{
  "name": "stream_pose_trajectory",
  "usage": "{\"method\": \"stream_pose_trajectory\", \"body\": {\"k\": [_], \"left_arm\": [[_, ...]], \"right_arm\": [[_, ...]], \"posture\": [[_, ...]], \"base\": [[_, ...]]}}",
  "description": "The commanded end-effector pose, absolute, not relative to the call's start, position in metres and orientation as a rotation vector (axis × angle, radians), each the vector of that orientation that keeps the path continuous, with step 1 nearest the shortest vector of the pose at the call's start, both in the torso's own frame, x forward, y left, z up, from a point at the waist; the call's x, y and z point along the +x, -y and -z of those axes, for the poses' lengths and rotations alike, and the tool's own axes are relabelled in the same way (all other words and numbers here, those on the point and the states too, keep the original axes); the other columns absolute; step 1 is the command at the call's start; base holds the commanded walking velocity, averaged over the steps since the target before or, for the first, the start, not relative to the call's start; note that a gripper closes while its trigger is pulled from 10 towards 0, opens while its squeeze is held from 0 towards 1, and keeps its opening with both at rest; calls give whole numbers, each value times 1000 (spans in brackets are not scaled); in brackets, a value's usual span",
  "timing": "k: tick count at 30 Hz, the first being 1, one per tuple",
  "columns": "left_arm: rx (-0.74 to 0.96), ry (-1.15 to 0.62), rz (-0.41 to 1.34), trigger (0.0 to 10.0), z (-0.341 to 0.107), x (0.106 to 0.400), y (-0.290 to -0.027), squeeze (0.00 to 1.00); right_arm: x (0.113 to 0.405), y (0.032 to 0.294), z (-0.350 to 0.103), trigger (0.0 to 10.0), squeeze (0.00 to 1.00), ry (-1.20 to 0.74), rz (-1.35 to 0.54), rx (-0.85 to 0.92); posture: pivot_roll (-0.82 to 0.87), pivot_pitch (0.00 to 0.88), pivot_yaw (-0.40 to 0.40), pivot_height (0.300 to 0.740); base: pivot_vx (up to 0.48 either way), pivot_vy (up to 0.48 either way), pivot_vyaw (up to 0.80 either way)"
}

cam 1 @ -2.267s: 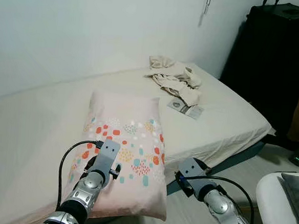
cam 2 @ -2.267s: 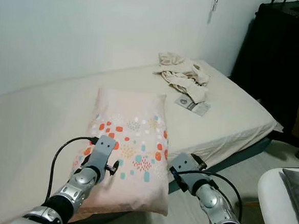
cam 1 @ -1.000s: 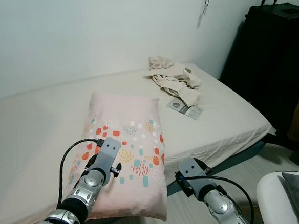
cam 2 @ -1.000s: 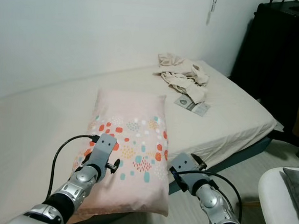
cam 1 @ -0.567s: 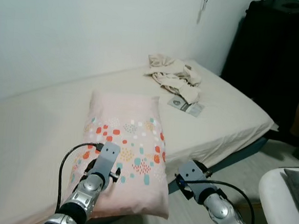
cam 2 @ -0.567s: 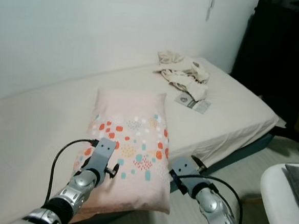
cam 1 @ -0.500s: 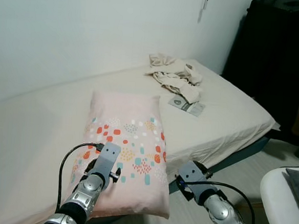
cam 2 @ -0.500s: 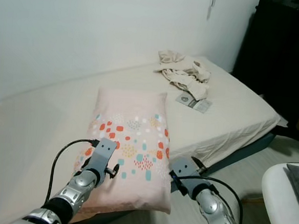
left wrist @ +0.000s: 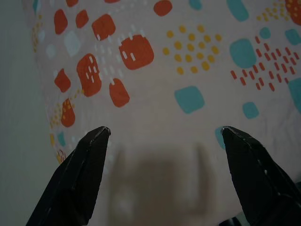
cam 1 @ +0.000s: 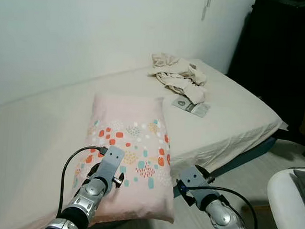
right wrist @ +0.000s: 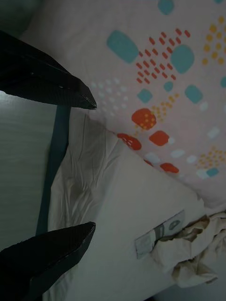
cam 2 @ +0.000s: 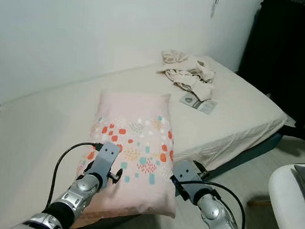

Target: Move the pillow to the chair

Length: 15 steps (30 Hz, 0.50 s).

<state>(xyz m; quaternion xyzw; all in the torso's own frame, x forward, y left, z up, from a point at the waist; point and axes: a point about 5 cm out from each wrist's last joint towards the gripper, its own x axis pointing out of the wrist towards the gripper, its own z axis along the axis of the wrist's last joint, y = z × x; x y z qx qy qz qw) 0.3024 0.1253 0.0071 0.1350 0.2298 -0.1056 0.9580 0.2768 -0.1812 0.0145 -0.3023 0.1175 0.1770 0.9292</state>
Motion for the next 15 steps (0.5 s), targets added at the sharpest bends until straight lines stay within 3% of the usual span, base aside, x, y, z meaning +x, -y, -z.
{"method": "stream_pose_trajectory", "body": {"k": [1, 10, 15], "left_arm": [[264, -498, 197, 10000, 1, 295, -128, 0], [287, -506, 233, 10000, 3, 293, -126, 0], [299, -487, 231, 10000, -1, 296, -128, 0]], "right_arm": [[276, 178, -12, 10000, 0, -254, -383, -625], [274, 175, -13, 10000, 0, -242, -379, -621], [271, 173, -11, 10000, 0, -237, -372, -618]], "posture": [[-180, 78, 39, 740], [-194, 71, 73, 740], [-131, 60, 54, 740]], "base": [[0, 0, 0], [0, 0, 0], [0, 0, 0]]}}
